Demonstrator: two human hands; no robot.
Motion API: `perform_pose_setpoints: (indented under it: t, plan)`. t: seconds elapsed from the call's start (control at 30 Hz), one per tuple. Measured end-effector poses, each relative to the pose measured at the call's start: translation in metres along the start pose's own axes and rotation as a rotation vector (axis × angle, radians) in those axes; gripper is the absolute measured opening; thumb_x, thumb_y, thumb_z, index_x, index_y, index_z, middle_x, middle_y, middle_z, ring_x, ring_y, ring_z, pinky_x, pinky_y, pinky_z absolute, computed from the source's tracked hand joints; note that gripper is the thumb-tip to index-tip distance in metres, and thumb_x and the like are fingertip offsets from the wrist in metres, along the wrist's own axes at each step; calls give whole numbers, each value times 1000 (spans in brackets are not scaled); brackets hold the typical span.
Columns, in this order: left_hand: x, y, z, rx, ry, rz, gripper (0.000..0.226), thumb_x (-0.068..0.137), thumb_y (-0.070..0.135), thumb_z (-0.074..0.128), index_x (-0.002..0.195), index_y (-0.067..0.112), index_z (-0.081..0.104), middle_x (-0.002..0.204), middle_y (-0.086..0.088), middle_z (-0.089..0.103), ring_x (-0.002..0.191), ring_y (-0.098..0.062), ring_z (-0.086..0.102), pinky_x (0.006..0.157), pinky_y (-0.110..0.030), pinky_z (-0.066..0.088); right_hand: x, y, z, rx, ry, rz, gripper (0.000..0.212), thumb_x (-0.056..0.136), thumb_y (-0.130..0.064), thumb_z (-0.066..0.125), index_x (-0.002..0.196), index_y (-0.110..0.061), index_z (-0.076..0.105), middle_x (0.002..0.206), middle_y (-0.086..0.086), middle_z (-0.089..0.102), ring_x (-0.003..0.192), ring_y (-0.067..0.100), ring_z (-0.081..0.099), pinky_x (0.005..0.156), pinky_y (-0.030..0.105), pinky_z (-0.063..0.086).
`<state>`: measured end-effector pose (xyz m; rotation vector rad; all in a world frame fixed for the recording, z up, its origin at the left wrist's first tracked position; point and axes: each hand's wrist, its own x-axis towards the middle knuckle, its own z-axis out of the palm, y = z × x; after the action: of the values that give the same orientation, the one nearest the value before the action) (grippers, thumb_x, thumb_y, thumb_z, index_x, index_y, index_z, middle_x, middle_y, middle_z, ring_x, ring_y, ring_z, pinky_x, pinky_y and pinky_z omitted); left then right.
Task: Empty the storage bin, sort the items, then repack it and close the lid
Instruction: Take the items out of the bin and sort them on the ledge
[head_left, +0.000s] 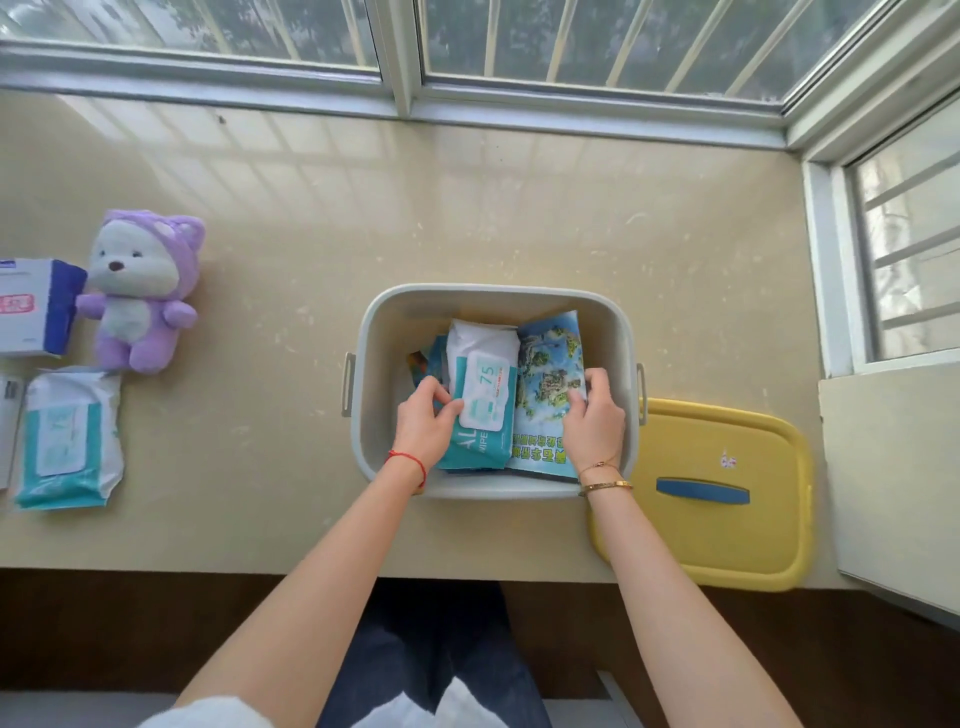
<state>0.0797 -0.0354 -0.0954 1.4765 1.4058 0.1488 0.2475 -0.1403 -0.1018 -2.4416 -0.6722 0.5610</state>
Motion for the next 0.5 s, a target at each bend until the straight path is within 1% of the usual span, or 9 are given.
perform_pose_setpoints:
  t: [0.03, 0.1, 0.17, 0.2, 0.27, 0.3, 0.37, 0.43, 0.5]
  plan:
    - [-5, 3, -8, -41, 12, 2, 18, 90, 17, 60, 81, 6, 49, 105, 4, 58, 87, -8, 55, 65, -13, 42, -4, -4, -7, 32, 16, -23, 14, 94, -9, 47, 107, -9, 50, 71, 5, 57, 62, 26, 50, 57, 29, 33]
    - [-15, 5, -26, -120, 29, 6, 19, 89, 18, 62, 78, 11, 49, 111, 2, 60, 98, -9, 57, 81, -24, 46, -13, -12, -20, 103, 34, -62, 16, 93, -9, 49, 109, -9, 52, 75, 1, 59, 65, 23, 52, 59, 28, 36]
    - [-27, 6, -47, -205, 50, 13, 21, 89, 19, 62, 74, 15, 48, 113, -3, 64, 101, -9, 58, 91, -34, 48, -26, -21, -31, 170, 53, -85, 16, 93, -10, 51, 108, -11, 52, 78, 0, 63, 66, 20, 56, 59, 28, 40]
    - [-34, 6, -58, -238, 58, 15, 21, 89, 21, 61, 74, 16, 48, 112, -4, 65, 102, -10, 59, 93, -37, 48, -32, -26, -35, 200, 60, -94, 16, 93, -11, 51, 108, -12, 52, 77, 0, 64, 64, 19, 56, 59, 28, 42]
    - [-50, 5, -78, -300, 64, 13, 18, 90, 25, 60, 78, 17, 50, 111, -3, 64, 103, -14, 60, 91, -43, 50, -46, -38, -43, 265, 50, -110, 14, 93, -12, 52, 107, -15, 52, 70, 1, 62, 58, 14, 53, 55, 27, 41]
    - [-58, 4, -87, -342, 69, 16, 17, 90, 27, 60, 80, 17, 51, 111, -3, 63, 101, -17, 61, 87, -43, 52, -53, -46, -47, 296, 37, -119, 14, 93, -12, 53, 106, -17, 51, 66, 5, 61, 55, 14, 50, 55, 29, 41]
    - [-76, 2, -105, -399, 111, 34, 15, 91, 29, 59, 84, 17, 52, 105, -5, 63, 96, -22, 60, 80, -40, 51, -67, -60, -53, 349, 16, -136, 15, 93, -14, 54, 103, -23, 48, 68, 12, 62, 57, 21, 53, 56, 36, 44]
    - [-93, -1, -123, -473, 154, 48, 14, 91, 28, 59, 95, 16, 53, 105, -10, 63, 96, -24, 61, 77, -37, 52, -80, -74, -56, 379, -20, -155, 16, 93, -16, 54, 102, -26, 46, 71, 9, 65, 62, 24, 59, 59, 40, 48]
    - [-110, -2, -143, -580, 167, 48, 25, 92, 23, 59, 113, 14, 49, 115, -10, 62, 102, -21, 63, 78, -37, 55, -92, -88, -57, 404, -61, -169, 14, 93, -17, 53, 104, -24, 48, 73, 3, 66, 68, 23, 63, 62, 42, 51]
